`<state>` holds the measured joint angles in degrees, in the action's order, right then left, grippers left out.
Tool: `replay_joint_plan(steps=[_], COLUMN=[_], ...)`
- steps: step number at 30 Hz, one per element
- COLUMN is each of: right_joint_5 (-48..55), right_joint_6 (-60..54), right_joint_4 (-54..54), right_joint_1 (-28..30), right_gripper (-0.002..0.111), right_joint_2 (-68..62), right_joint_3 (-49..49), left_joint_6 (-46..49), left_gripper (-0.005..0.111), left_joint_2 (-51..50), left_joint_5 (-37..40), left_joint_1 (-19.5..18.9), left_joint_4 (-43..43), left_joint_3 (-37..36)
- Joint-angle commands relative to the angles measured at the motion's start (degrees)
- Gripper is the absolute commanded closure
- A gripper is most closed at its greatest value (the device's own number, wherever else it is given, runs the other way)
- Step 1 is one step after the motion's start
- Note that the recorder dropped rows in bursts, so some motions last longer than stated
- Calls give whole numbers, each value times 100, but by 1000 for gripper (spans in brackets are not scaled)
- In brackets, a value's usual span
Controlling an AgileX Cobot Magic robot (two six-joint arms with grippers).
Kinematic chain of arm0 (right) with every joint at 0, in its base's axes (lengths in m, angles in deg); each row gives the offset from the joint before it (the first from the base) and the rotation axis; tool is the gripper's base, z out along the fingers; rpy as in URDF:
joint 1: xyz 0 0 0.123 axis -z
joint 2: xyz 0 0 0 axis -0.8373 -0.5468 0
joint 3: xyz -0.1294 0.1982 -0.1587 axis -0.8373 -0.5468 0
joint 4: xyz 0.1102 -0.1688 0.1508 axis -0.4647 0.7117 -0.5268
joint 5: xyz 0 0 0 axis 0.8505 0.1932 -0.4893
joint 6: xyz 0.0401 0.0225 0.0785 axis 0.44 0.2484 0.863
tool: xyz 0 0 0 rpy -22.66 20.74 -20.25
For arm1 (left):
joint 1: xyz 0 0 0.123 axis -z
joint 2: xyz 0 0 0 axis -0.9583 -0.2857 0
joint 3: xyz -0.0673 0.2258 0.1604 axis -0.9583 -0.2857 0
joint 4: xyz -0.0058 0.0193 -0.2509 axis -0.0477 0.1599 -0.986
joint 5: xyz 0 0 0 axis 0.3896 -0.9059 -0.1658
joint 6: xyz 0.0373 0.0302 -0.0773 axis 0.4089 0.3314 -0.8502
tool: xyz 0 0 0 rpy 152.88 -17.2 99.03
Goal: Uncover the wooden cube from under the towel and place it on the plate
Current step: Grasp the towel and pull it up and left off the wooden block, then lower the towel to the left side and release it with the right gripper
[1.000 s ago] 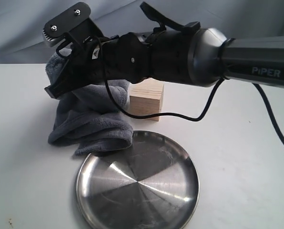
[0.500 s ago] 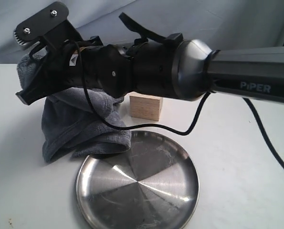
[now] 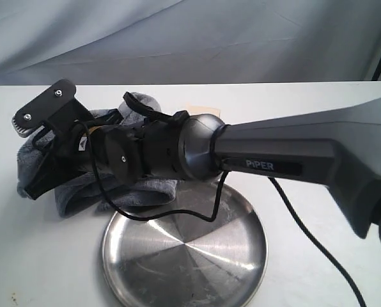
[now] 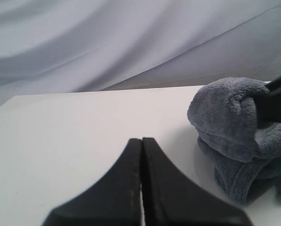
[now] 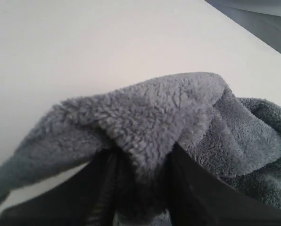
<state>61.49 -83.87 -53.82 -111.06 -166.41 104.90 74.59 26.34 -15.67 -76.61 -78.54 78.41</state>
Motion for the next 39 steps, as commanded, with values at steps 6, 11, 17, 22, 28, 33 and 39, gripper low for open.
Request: replay_joint_plan(steps=[6,11,17,22,28,33,39], right_joint_5=[2267,3445,4813,5923,6664,6343,6417], right_joint_6=[73,867,1957,2233,2303,2381,2381], right_joint_4=[-27,142,1057,1447,1457,1498,1617], right_joint_1=[64,358,813,1153,1313,1313,1313], right_gripper=[34,37,54,82,101,80,46], right_joint_2=[36,36,36,36,36,17,-344], right_joint_3=[1258,1696,1801,1801,1801,1801,1801], left_joint_6=[0,0,16,16,16,5,5], left_gripper=[107,107,107,107,107,107,107], left_joint_2=[13,13,13,13,13,13,13], left_joint_5=[-59,-59,-59,-59,-59,-59,-59], left_joint_1=[-17,-17,-17,-17,-17,-17,-17], left_joint_4=[0,0,0,0,0,0,0], left_joint_3=[-27,-27,-27,-27,-27,-27,-27])
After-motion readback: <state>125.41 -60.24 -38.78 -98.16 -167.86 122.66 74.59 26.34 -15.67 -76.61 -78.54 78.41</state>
